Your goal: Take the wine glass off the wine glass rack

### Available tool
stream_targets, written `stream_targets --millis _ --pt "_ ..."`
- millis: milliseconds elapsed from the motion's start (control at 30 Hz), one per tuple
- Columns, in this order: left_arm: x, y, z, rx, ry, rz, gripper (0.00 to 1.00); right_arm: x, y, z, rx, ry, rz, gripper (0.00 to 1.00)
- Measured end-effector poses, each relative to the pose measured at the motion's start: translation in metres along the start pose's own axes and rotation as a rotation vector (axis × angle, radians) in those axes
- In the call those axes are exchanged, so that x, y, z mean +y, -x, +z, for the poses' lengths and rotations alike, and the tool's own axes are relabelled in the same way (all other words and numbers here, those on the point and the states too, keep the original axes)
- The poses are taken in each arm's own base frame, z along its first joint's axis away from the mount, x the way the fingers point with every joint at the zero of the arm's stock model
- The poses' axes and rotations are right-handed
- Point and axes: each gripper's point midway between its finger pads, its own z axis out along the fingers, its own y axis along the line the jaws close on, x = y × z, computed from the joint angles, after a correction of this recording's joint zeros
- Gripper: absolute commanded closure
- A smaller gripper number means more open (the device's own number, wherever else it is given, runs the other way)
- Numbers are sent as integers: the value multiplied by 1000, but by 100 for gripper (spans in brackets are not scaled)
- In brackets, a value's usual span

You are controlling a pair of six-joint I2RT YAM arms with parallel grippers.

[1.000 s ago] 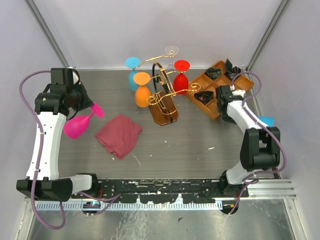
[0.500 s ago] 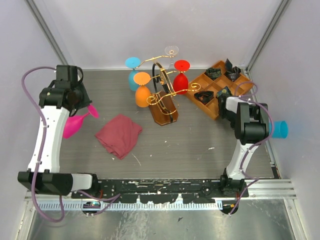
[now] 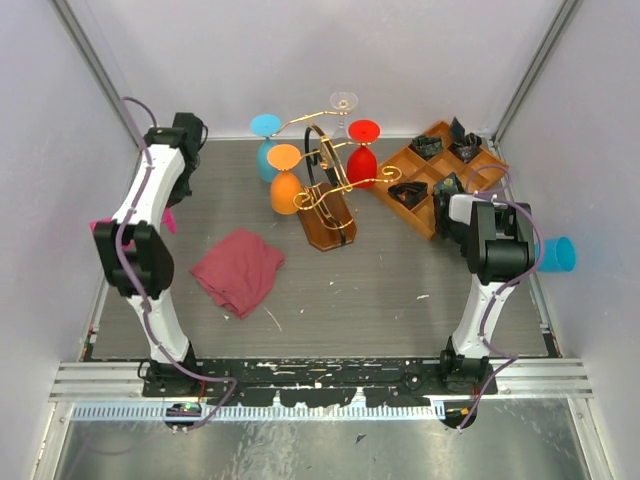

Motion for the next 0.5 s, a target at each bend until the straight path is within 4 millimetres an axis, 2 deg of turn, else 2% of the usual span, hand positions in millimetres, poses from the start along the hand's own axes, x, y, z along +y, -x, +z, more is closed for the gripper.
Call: stream_targets --millis 100,267,500 --pt "-5 -5 31 63 109 76 100 1 0 0 0 0 -2 99" --pt "-14 -27 85 197 259 207 100 3 1 3 -4 -14 -7 99" --pt "-8 -51 127 322 346 257 100 10 0 7 -22 -81 -60 99"
